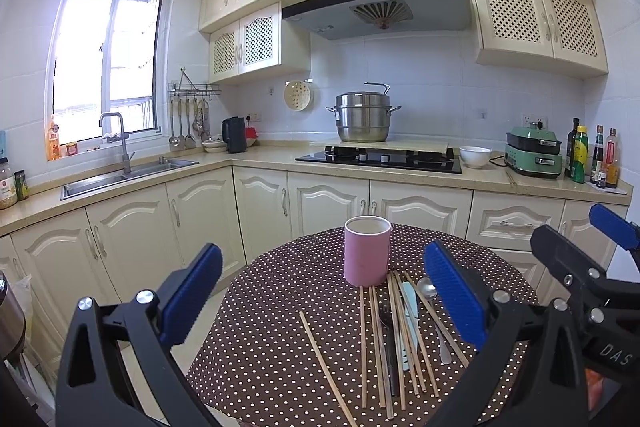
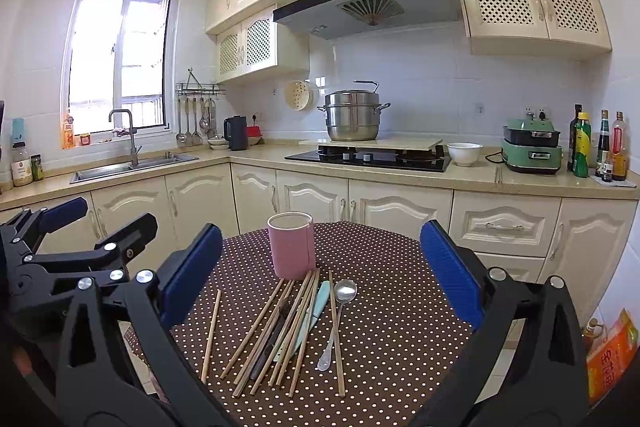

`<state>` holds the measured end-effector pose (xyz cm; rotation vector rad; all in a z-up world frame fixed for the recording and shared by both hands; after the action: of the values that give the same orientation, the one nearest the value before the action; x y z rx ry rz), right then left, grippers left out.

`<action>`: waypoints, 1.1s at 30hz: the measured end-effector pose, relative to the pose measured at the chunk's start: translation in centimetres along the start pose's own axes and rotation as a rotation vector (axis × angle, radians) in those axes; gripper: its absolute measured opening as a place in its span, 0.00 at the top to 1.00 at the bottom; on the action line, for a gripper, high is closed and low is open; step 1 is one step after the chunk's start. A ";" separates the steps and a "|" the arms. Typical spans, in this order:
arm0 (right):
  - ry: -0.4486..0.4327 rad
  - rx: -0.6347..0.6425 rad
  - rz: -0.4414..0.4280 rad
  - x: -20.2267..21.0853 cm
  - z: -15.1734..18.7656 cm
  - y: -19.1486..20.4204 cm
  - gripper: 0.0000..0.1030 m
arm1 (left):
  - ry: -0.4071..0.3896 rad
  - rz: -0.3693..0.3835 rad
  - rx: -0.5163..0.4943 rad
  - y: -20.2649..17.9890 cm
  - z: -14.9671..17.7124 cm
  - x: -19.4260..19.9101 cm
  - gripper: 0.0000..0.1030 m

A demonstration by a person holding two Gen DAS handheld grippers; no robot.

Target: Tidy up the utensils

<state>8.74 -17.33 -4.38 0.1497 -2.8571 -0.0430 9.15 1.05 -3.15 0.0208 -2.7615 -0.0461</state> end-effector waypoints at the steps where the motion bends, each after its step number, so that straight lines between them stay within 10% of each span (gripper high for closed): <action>1: 0.000 0.004 0.002 0.0 -0.1 0.2 0.06 | 0.001 0.002 0.001 0.1 0.0 0.0 0.04; 33: 0.067 0.015 -0.011 -2.7 0.7 0.8 0.06 | 0.046 -0.025 0.000 1.2 1.1 -2.5 0.04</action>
<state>11.07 -16.27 -5.72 0.1671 -2.7909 -0.0186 11.08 2.31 -5.09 0.0560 -2.7156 -0.0522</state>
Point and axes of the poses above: each gripper's, at about its wrist camera, not at the fingertips, and x roughly against the way its jaws point, y to its left, z to its underside, the point moved 9 cm from there along -x, roughly the way its jaws point, and after that the axes turned 8 degrees about y, right-handed, at the moved point
